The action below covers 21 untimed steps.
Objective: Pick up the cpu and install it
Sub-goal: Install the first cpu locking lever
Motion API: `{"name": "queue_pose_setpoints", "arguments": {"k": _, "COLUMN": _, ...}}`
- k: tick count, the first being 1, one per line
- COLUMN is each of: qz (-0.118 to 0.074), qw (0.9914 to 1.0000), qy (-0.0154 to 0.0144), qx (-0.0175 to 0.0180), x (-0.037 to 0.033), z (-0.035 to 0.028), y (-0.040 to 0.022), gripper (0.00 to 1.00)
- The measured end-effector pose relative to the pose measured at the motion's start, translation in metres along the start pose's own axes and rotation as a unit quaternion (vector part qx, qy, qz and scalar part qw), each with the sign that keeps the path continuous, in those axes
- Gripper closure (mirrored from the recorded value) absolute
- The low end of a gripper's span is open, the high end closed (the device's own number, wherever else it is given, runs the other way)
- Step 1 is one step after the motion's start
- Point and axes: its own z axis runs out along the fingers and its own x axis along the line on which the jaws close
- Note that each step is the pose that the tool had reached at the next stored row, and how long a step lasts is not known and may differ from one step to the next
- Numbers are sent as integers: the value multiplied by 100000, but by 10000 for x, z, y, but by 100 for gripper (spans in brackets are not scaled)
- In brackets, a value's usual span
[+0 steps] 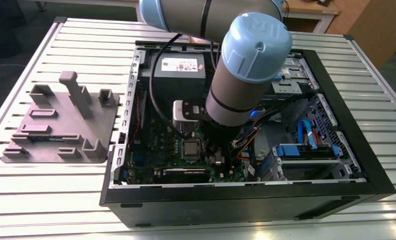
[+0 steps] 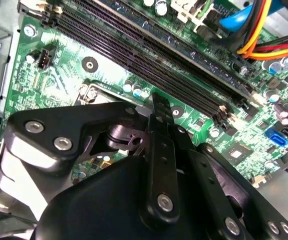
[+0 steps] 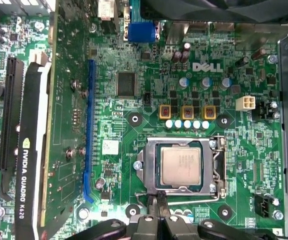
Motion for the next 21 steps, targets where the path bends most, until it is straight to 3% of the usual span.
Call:
{"name": "queue_pose_setpoints", "arguments": {"k": 6, "qz": -21, "qw": 100000, "qy": -28, "qx": 50, "x": -2, "z": -26, "y": 45, "gripper": 89}}
{"name": "queue_pose_setpoints", "arguments": {"k": 13, "qz": -22, "qw": 100000, "qy": 2, "qx": 48, "x": -6, "z": -199, "y": 61, "gripper": 89}}
{"name": "queue_pose_setpoints", "arguments": {"k": 21, "qz": -21, "qw": 100000, "qy": -1, "qx": 47, "x": -6, "z": -210, "y": 62, "gripper": 89}}
